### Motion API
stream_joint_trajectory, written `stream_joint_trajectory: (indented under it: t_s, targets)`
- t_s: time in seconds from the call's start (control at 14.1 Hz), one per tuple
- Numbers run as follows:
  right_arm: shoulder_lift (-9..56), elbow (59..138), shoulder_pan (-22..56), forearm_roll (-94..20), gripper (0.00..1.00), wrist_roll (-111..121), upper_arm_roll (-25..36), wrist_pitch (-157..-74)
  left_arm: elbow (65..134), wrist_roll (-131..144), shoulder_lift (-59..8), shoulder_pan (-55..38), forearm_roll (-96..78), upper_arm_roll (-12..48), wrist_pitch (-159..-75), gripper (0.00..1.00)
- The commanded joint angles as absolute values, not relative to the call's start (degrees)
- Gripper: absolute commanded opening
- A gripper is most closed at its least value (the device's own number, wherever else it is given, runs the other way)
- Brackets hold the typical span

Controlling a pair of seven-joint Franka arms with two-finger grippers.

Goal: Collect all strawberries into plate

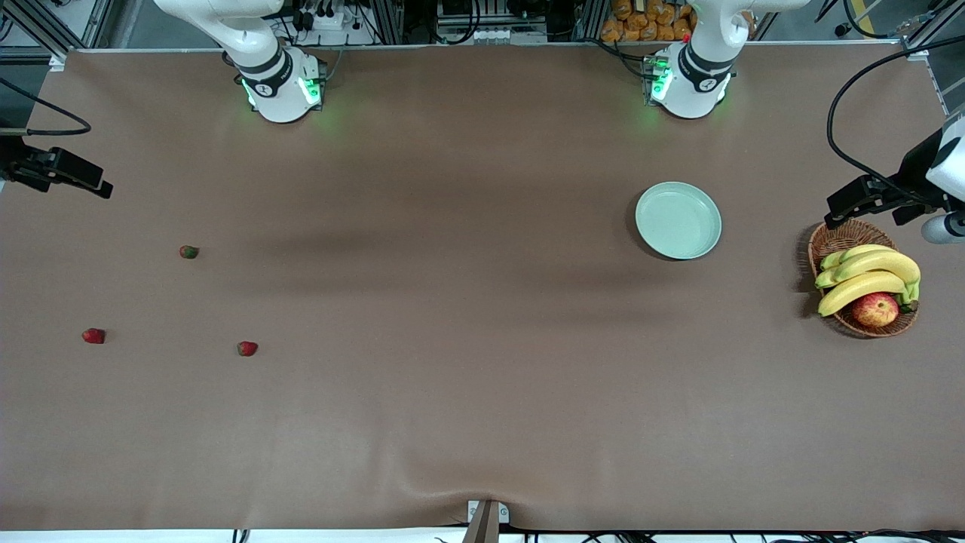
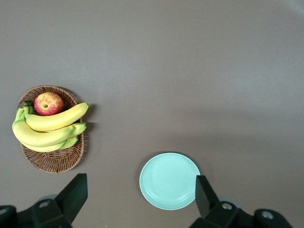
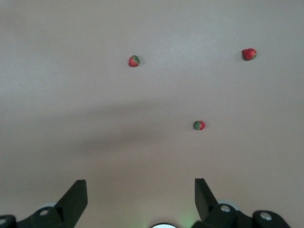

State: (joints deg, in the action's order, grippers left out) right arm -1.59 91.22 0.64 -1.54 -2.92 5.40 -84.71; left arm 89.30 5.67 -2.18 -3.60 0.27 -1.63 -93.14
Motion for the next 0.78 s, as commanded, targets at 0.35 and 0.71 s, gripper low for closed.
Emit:
stream_joint_trajectory:
  t_s: [0.35, 0.71]
  targets:
    - [-0.9, 89.7, 1.1, -1.0, 1.0, -3.7, 5.5, -84.1, 89.3, 5.2, -2.5, -3.2, -0.8, -1.3, -92.9, 1.0]
    - [1.1, 88.8, 0.9, -1.4, 1.0, -3.8, 5.6, -84.2, 89.5, 6.5, -2.1, -3.9, -0.3, -0.5, -91.8, 1.0]
